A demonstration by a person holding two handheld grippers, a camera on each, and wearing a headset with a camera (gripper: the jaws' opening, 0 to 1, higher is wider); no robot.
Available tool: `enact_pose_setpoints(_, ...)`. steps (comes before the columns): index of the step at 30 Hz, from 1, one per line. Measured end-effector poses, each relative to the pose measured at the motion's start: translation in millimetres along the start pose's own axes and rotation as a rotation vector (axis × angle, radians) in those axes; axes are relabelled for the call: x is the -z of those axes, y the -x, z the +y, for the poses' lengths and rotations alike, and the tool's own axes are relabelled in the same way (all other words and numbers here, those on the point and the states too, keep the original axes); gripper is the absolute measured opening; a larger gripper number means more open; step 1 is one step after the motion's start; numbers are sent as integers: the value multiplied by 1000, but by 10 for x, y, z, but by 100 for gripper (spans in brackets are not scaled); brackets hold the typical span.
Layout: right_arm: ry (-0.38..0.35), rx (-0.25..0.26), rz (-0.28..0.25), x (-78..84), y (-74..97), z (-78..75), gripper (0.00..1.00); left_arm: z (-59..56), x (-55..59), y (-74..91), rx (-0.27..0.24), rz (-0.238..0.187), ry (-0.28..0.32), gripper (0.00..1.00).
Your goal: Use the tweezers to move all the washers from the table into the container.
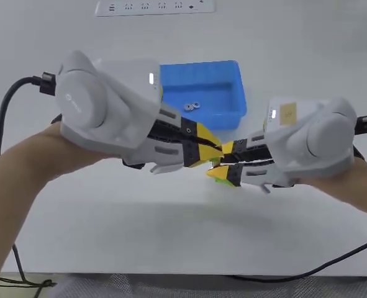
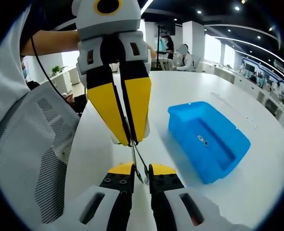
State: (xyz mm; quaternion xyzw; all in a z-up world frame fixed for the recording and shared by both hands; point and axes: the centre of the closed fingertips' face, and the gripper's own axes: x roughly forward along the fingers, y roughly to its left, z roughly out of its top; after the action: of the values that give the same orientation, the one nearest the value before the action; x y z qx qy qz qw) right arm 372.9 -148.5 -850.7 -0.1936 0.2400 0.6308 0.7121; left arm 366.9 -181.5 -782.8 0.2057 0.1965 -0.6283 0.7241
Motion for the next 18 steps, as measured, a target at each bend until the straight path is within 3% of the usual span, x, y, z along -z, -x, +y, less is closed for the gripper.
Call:
enact_pose_setpoints(5,9,-18,15,55,-31,6,13,-3,4,-10,7,2,-1,5)
enact_pose_setpoints(10,90,-31,88,201,-76,26,13,-17,8,-27,17,12,-7,5)
enact_pose_setpoints(18,72,-21,54,173,-60,-12,12,-7,21,-28,19,21,-4,5)
